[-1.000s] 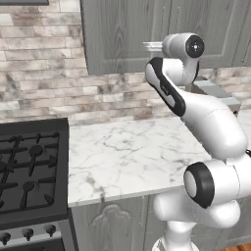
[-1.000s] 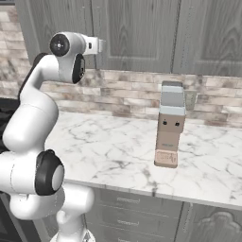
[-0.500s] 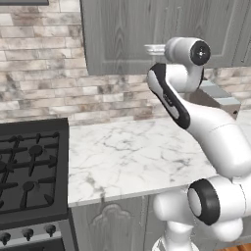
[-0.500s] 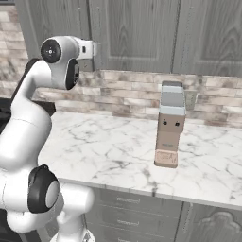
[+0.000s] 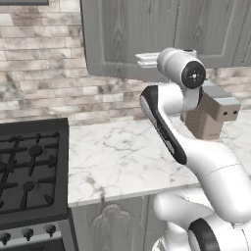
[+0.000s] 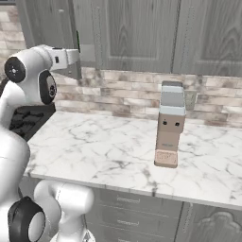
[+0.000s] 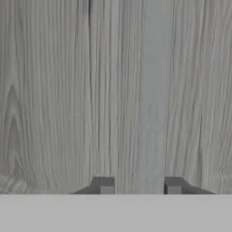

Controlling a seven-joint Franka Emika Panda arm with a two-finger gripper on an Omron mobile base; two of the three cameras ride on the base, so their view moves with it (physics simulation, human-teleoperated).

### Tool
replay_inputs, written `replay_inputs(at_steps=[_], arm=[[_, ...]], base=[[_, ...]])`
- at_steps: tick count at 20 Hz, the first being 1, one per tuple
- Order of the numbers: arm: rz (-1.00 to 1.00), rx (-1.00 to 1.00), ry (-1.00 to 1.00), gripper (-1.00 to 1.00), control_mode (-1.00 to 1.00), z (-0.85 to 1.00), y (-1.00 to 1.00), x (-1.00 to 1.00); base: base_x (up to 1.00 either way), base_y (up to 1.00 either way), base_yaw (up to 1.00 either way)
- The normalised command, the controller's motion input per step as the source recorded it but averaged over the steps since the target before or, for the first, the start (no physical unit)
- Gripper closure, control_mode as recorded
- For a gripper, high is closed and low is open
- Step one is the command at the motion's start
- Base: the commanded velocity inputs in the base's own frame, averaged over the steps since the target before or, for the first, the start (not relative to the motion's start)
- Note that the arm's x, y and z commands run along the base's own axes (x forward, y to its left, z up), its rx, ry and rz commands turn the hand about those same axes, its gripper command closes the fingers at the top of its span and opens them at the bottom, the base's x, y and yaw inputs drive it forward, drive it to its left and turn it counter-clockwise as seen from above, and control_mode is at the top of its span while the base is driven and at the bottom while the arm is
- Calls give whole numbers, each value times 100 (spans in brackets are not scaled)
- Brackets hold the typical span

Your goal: Open the cabinet directly in front. Then move the beer and the mug to the dining counter with the jar on it.

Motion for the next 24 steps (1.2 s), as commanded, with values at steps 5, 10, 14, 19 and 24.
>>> replay_inputs(at_steps=[5,10,14,19,24], arm=[[-9,-14,0,100,-100,24,100,-76],[-10,-15,-1,100,-100,0,100,-67],[-21,-12,1,-100,-100,-2,97,-46],[0,0,-2,-100,-100,-14,0,-44],[0,0,-1,-100,-100,-42,1,-100]], base=[[0,0,0],[0,0,0],[0,0,0],[0,0,0],[0,0,0]])
